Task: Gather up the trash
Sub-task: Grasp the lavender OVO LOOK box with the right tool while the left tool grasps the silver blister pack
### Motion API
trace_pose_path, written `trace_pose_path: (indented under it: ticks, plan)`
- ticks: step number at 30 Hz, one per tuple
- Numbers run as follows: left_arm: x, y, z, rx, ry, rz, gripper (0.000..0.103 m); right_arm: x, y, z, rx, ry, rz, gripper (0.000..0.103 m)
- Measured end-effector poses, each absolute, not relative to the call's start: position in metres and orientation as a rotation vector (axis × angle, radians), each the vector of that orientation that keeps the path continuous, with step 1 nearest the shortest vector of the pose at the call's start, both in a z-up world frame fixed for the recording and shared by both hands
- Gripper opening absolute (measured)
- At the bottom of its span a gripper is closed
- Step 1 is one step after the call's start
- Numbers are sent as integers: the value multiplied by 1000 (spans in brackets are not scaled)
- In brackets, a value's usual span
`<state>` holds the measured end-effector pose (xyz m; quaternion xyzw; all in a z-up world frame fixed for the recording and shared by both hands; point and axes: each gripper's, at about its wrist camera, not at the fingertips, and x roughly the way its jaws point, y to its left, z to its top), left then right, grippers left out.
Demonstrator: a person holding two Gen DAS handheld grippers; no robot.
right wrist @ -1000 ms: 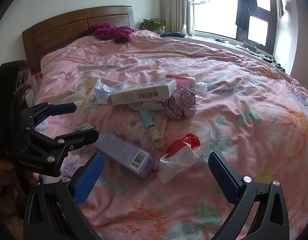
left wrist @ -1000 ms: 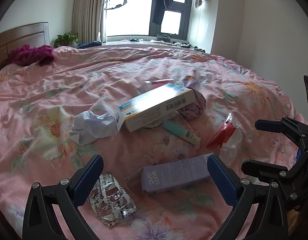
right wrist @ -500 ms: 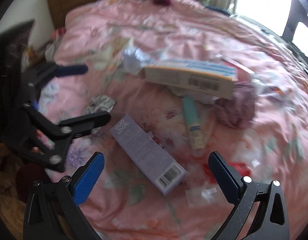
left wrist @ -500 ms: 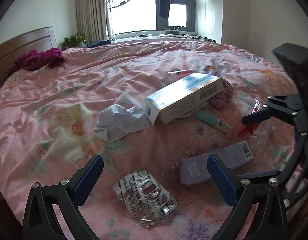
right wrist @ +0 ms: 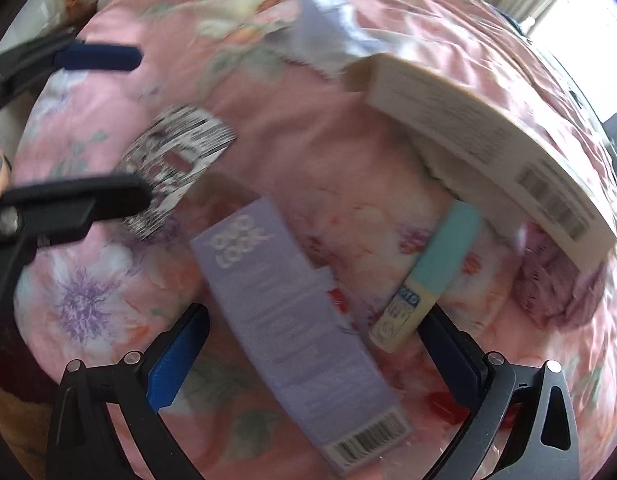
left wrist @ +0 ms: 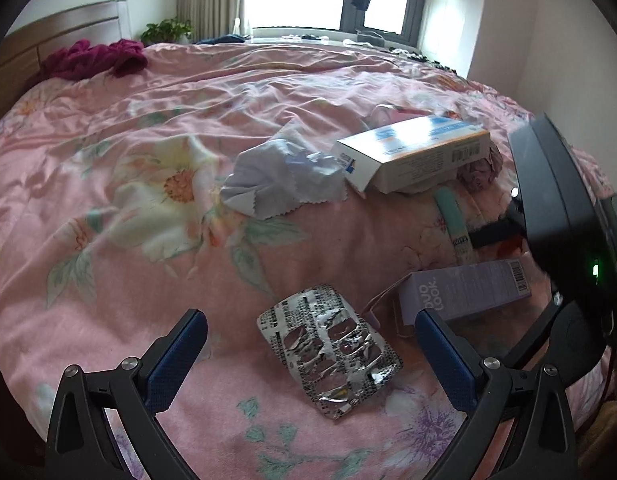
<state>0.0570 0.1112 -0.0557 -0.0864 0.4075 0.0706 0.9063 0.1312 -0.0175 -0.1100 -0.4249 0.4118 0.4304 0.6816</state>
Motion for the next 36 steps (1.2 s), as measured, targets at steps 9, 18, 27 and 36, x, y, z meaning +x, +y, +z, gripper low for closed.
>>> trace_pose_path:
  ticks: [9,18,27,36]
  plan:
    - [55,124,-60,-265,868,164,103,123,-18,-118,-995,991,941,44]
    - [57,121,-67,-250,923,177,103,132,-35,-82,-659,1062,1004,41]
    - [58,119,-74,-235,972,190,103,157,-62,-60,-401,1128,1077,42]
    - [73,120,-87,-300,1052,199,103,195,-85,-56,-151,1175,1099,42]
